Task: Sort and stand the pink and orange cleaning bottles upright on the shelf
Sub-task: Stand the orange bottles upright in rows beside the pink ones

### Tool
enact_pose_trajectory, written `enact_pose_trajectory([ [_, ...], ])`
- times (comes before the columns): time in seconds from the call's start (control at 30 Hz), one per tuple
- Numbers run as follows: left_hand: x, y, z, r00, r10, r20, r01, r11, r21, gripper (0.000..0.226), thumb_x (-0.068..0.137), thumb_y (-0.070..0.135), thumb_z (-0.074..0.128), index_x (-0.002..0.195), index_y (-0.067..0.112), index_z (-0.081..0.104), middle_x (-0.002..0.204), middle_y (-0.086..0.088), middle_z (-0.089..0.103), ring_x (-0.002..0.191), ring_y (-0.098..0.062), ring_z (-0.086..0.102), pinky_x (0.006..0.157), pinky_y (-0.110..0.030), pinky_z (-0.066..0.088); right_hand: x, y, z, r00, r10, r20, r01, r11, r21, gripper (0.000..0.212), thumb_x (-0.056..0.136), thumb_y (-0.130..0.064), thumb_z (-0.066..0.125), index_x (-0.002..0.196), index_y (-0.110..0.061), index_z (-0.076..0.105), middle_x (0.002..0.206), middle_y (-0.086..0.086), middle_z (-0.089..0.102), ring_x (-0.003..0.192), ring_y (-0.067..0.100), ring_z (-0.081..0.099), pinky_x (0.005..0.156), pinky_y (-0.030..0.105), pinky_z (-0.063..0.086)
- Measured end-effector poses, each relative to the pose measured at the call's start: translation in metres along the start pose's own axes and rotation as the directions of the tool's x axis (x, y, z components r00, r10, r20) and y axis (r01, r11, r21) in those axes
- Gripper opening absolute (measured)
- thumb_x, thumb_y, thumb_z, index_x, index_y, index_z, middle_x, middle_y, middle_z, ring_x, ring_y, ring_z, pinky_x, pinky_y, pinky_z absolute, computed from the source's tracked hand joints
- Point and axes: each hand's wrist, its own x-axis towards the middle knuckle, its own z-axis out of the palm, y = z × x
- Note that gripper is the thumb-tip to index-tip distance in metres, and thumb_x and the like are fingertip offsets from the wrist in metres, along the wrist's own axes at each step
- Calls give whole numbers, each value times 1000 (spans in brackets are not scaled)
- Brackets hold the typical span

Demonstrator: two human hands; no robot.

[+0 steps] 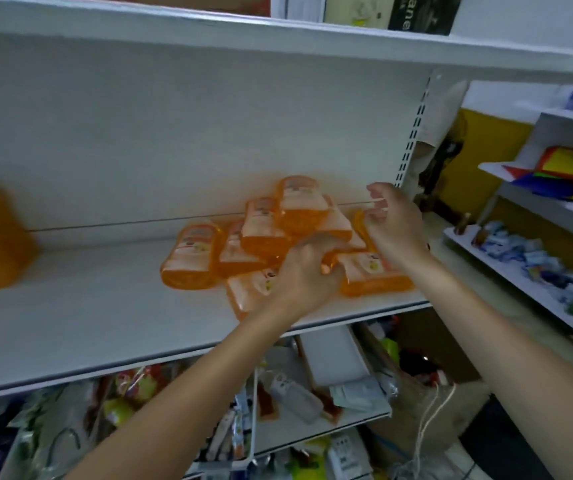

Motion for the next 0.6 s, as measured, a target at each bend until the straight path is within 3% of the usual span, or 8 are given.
enact_pose_trajectory([
  [0.1, 11, 6, 22, 998, -2, 60, 2, 1000, 6, 29, 83, 4, 60, 111, 13, 64, 121, -4, 59, 116, -17, 49, 85, -11, 30, 0, 32, -11, 999, 36, 35, -35, 999, -28, 39, 89, -9, 53, 128, -11, 49, 126, 7, 53, 111, 17, 53, 83, 20, 35],
  [0.23, 26, 6, 37, 996, -16, 86, 16, 1000, -7, 29, 83, 5, 59, 111, 14, 64, 118, -3, 60, 113, -15, 51, 88, -16, 35, 6, 51, -12, 998, 55, 42, -55, 998, 8, 33, 90, -8, 53, 122, -5, 53, 119, 9, 56, 106, 16, 51, 78, 15, 29],
  [0.33, 41, 5, 49, 992, -44, 116, 44, 999, 2, 29, 85, 8, 57, 113, 14, 61, 119, -2, 59, 113, -13, 51, 86, -12, 32, 15, 66, -9, 990, 104, 91, -105, 994, 9, 32, 88, -11, 54, 120, -4, 54, 112, 7, 56, 104, 17, 50, 77, 20, 30],
  [0.4, 55, 8, 60, 990, -69, 126, 71, 997, -13, 29, 87, 12, 56, 115, 15, 59, 119, -2, 58, 112, -13, 51, 85, -13, 33, 28, 88, -5, 975, 177, 131, -170, 983, -61, 40, 87, -13, 54, 126, -9, 50, 123, 11, 53, 116, 25, 47, 87, 30, 36],
  [0.5, 65, 12, 83, 981, -30, 192, 33, 999, -15, 30, 86, 12, 57, 115, 14, 60, 120, -2, 57, 110, -13, 50, 90, -18, 36, 32, 124, 6, 870, 369, 327, -291, 920, -263, 64, 85, -40, 53, 141, -20, 29, 142, 14, 33, 132, 37, 28, 103, 46, 30],
  [0.57, 73, 11, 96, 974, -28, 226, 27, 1000, 10, 30, 85, 12, 56, 114, 14, 61, 119, -4, 58, 108, -15, 51, 91, -22, 38, 27, 138, 15, 797, 439, 415, -385, 898, -213, 81, 73, -64, 44, 142, -24, 26, 138, 14, 34, 130, 41, 33, 102, 52, 35],
  [0.6, 79, 11, 101, 971, -59, 232, 56, 998, 21, 30, 85, 12, 55, 115, 14, 60, 119, -5, 57, 108, -15, 50, 88, -20, 37, 28, 142, 16, 784, 459, 418, -412, 889, -203, 83, 73, -65, 46, 141, -23, 26, 138, 14, 34, 128, 39, 36, 100, 52, 38],
])
